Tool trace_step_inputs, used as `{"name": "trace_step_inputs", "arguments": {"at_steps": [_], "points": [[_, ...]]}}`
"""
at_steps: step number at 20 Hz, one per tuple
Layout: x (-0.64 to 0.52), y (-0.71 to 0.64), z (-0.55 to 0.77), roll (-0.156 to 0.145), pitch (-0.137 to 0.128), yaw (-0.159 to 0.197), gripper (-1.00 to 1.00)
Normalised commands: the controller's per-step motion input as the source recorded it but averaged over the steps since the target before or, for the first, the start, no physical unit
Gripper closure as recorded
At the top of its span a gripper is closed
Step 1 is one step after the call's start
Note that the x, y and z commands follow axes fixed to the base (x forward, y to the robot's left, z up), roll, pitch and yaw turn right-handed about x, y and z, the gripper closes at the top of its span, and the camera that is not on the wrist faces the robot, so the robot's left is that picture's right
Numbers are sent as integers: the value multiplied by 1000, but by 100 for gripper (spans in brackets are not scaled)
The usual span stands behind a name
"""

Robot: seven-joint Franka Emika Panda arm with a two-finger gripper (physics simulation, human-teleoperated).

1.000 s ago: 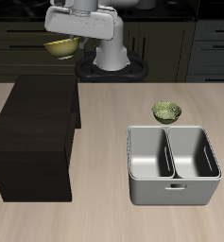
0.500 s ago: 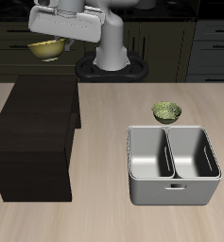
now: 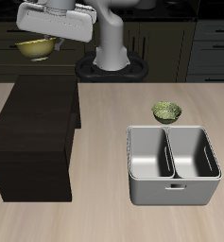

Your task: Place the yellow bowl on top of the shelf

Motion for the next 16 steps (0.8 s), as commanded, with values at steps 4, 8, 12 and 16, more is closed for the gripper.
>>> {"name": "trace_step_inputs", "arguments": {"at_steps": [4, 8, 12, 16], "points": [[67, 20, 35, 2, -10, 7, 100], [199, -3, -20, -13, 12, 4, 100], [147, -13, -190, -21, 24, -3, 100], [103, 105, -292, 14, 29, 29, 100]]}}
